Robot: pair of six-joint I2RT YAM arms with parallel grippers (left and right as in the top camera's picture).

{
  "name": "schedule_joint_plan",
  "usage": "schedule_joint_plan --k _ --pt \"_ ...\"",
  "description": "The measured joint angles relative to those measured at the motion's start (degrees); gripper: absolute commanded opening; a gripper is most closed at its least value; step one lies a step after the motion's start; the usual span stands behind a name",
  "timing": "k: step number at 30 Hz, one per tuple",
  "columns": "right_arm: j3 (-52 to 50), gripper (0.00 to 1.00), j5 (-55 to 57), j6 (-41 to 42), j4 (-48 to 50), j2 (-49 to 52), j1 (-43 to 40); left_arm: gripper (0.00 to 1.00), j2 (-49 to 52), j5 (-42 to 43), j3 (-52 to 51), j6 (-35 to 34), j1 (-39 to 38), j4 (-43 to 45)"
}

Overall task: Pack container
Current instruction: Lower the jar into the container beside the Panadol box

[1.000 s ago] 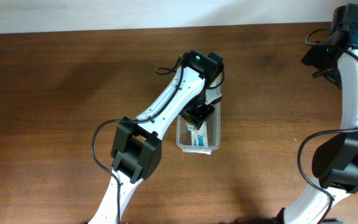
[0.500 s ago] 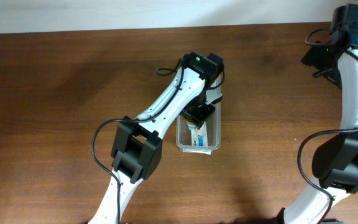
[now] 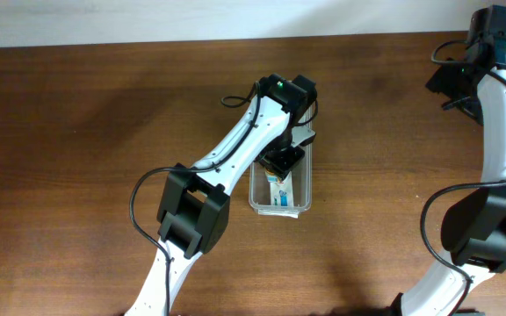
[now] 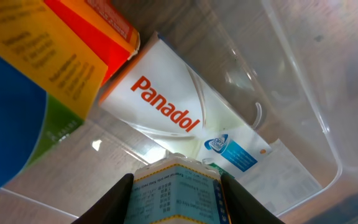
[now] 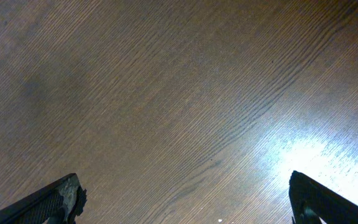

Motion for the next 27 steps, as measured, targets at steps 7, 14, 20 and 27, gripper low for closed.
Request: schedule_joint_plan --k 7,14,20,27 --pt "0.0 0.98 0.0 0.0 0.0 0.0 0.0 0.40 0.2 0.0 0.0 0.0 0.0 1.1" --pt "0.0 0.98 0.0 0.0 0.0 0.0 0.0 0.45 1.4 0.0 0.0 0.0 0.0 1.1" --pt "0.0 0.98 0.0 0.0 0.0 0.0 0.0 0.46 1.6 0.0 -0.1 0.0 0.0 1.1" --pt "0.0 0.98 0.0 0.0 0.0 0.0 0.0 0.47 1.6 0.0 -0.1 0.0 0.0 1.1"
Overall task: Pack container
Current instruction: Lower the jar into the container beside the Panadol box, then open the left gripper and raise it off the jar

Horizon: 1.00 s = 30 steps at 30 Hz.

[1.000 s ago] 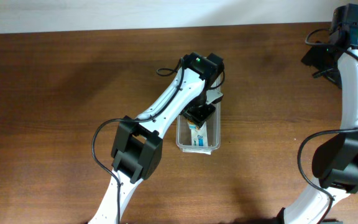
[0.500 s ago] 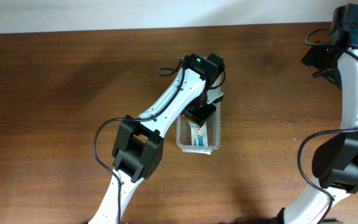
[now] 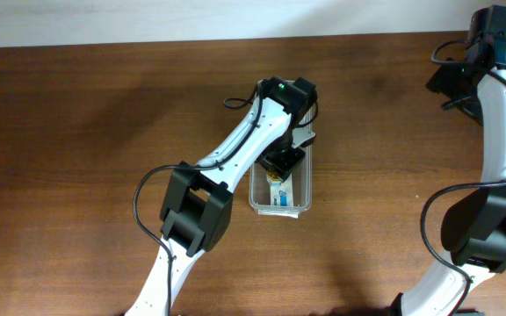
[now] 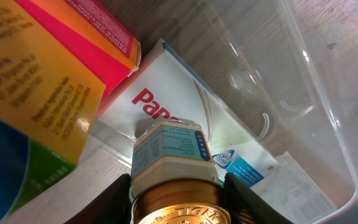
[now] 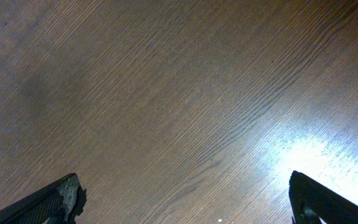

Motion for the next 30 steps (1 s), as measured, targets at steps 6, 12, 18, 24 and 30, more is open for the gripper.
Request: schedule_joint_plan --k 6,12,18,24,30 --pt "0.0 0.98 0.0 0.0 0.0 0.0 0.0 0.48 0.0 0.0 0.0 0.0 0.0 -0.7" --pt "0.0 0.98 0.0 0.0 0.0 0.0 0.0 0.54 0.0 0.0 1.8 0.0 0.4 -2.9" --pt "0.0 0.98 0.0 0.0 0.0 0.0 0.0 0.55 0.0 0.0 7.8 0.0 1.8 -4.1" --pt "0.0 0.98 0.0 0.0 0.0 0.0 0.0 0.55 0.0 0.0 15.1 0.0 4.0 -7.4" --pt "0.0 0.98 0.0 0.0 0.0 0.0 0.0 0.63 0.0 0.0 25.2 -0.9 7.5 -9.6"
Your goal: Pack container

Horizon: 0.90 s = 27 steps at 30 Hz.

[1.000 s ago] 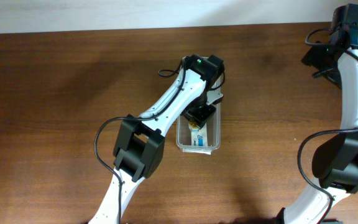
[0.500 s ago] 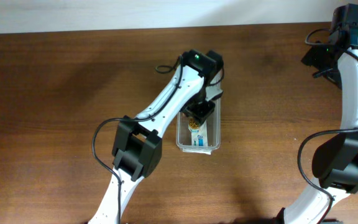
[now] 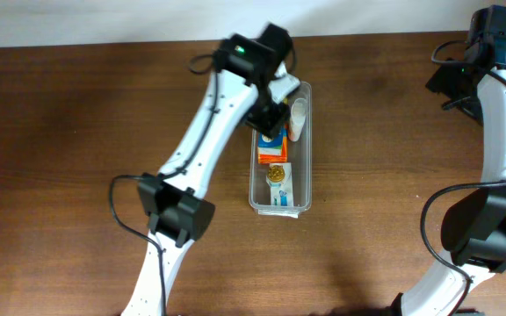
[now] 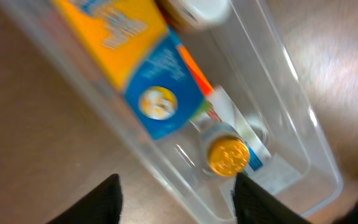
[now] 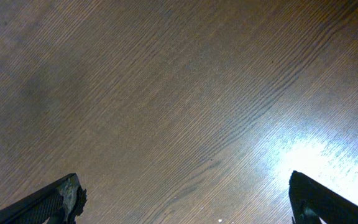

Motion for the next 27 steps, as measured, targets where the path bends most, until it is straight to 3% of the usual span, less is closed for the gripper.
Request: schedule_joint_plan --k 4,7,9,27 --pt "0.0 0.98 0.0 0.0 0.0 0.0 0.0 0.72 -0.1 0.0 3.0 -0.9 3.6 0.0" --pt "0.0 0.98 0.0 0.0 0.0 0.0 0.0 0.85 -0.3 -0.6 3.1 -1.5 6.5 0.0" --pt "0.0 0.98 0.0 0.0 0.0 0.0 0.0 0.99 -0.8 -1.6 3.1 -2.1 8.4 0.0" --pt "0.0 0.98 0.0 0.0 0.0 0.0 0.0 0.99 -20.0 -7.1 1.1 -3.7 30.6 0.0"
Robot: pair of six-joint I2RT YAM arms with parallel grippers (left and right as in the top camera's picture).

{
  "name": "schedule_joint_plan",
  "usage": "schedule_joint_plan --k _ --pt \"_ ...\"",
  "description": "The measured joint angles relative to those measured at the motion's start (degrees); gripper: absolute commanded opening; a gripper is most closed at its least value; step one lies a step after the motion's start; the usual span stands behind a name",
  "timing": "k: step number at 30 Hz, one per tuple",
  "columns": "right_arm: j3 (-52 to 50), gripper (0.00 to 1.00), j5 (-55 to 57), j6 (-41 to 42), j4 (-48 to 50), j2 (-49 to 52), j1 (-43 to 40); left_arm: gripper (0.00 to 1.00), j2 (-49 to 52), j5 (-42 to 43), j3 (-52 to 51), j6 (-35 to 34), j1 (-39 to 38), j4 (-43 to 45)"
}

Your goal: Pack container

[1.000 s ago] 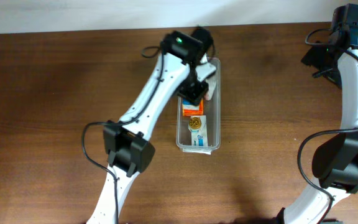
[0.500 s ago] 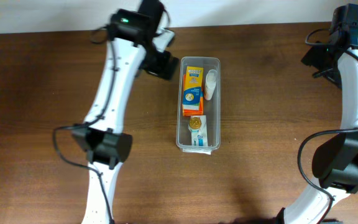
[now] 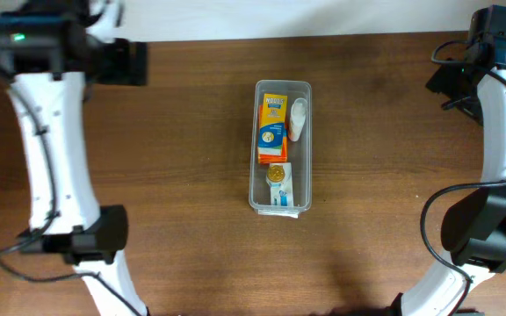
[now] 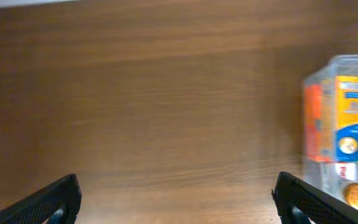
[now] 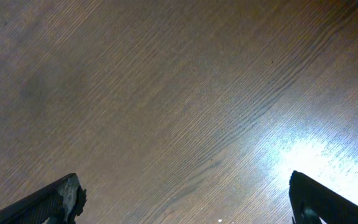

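Note:
A clear plastic container (image 3: 254,180) lies lengthwise at mid-table. Inside are an orange, yellow and blue box (image 3: 272,127), a white bottle (image 3: 298,118), a small gold-capped jar (image 3: 276,173) and a white Panadol box (image 3: 282,196). My left gripper (image 3: 135,63) is far off at the table's back left. It is open and empty over bare wood (image 4: 179,205). In the left wrist view the container (image 4: 309,78) shows at the right edge. My right gripper (image 5: 182,202) is open and empty at the back right corner (image 3: 443,82).
The brown wooden table (image 3: 148,193) stretches around the container. A white wall runs along its far edge. My left arm's base stands at the front left, my right arm's at the front right.
My left gripper was open just above the container's far end. It is now at the table's back left, well away. The container's contents and my right arm are unchanged.
My left gripper was down inside the container with the gold-capped jar between its fingers, over the Panadol box. Then the jar stood on that box. Then the gripper was open above the container, with the jar left inside. Now it is far to the left.

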Motion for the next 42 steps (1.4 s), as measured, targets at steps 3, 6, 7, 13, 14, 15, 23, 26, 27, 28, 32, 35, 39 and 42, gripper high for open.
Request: schedule_joint_plan --k 3,6,7,13,14,15,23,26,27,28,32,35,39,42 --pt "0.0 0.98 0.0 0.0 0.0 0.0 0.0 0.99 -3.8 -0.4 -6.0 0.0 3.1 -0.1" --pt "0.0 0.98 0.0 0.0 0.0 0.0 0.0 0.99 -8.2 -1.0 -14.3 0.0 6.1 -0.1" --pt "0.0 0.98 0.0 0.0 0.0 0.0 0.0 0.99 -9.6 -1.0 -17.1 0.0 7.2 -0.1" --pt "0.0 0.98 0.0 0.0 0.0 0.0 0.0 0.99 -17.3 -0.8 -31.0 -0.5 14.3 -0.2" --pt "0.0 0.98 0.0 0.0 0.0 0.0 0.0 0.99 -18.2 -0.8 -32.7 -0.9 15.1 -0.3" --pt "0.0 0.98 0.0 0.0 0.0 0.0 0.0 0.99 -18.8 -0.8 -34.1 -1.5 15.6 -0.3" --pt "0.0 0.98 0.0 0.0 0.0 0.0 0.0 0.99 -19.5 0.6 -39.5 -6.7 16.5 -0.2" --pt "0.0 0.98 0.0 0.0 0.0 0.0 0.0 0.99 -19.5 0.9 -39.6 -7.3 16.5 -0.2" --pt "0.0 0.98 0.0 0.0 0.0 0.0 0.0 0.99 -19.5 1.0 -39.6 -7.4 16.5 -0.2" --pt "0.0 0.98 0.0 0.0 0.0 0.0 0.0 0.99 -19.5 1.0 -39.6 -7.6 16.5 -0.2" --pt "0.0 0.98 0.0 0.0 0.0 0.0 0.0 0.99 -19.5 2.7 -39.6 -7.8 16.5 -0.2" --pt "0.0 0.98 0.0 0.0 0.0 0.0 0.0 0.99 -19.5 3.8 -39.6 -7.8 16.5 0.6" --pt "0.0 0.98 0.0 0.0 0.0 0.0 0.0 0.99 -19.5 4.2 -39.6 -7.7 16.5 0.9" --pt "0.0 0.98 0.0 0.0 0.0 0.0 0.0 0.99 -19.5 4.4 -39.6 -7.5 16.5 1.3"
